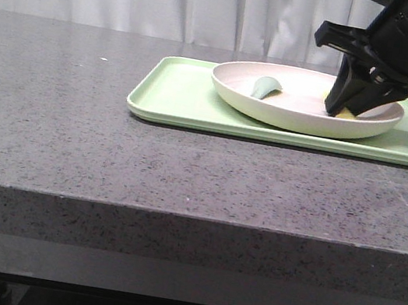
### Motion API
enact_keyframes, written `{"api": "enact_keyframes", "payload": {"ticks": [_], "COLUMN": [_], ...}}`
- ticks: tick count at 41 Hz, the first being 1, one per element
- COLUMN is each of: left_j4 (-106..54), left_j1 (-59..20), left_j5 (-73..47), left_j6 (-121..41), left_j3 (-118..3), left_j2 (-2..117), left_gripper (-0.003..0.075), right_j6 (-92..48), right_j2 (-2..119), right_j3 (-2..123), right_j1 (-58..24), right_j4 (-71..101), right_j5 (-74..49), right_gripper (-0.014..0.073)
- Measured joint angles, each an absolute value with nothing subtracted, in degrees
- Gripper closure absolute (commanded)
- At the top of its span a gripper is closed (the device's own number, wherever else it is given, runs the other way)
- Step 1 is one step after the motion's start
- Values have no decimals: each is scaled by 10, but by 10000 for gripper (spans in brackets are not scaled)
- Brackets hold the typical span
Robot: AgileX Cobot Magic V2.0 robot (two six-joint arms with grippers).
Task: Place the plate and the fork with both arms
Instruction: 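Close the right gripper on the fork and lift it, then carry the fork beside the plate and lower it onto the tray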
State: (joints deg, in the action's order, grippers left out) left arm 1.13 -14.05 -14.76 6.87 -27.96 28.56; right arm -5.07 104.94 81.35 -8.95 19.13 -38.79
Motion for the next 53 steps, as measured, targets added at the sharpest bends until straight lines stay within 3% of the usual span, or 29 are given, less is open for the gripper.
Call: {"api": "enact_keyframes", "payload": {"ticks": [9, 23, 33, 43, 53], "left_j4": [11, 11, 11, 11, 11], "left_j1": [-140, -140, -140, -140, -140], "left_j5": [-148, -148, -148, -148, -147], "left_j6": [69, 69, 69, 69, 69], "left_j3": [-280, -280, -280, -280, -280], "left_j2": [286, 286, 286, 286, 286], "left_gripper": [738, 738, 738, 738, 738], "right_j6": [-50, -50, -50, -50, -51], "right_j2": [1051, 1051, 1020, 1013, 1028], "right_j3": [814, 866, 906, 902, 857], "right_j1": [-90, -86, -31, 39, 42], "right_j4": [195, 193, 193, 170, 141], "right_j5": [-391, -437, -462, -482, -470], "right_gripper": [613, 615, 615, 615, 615]}}
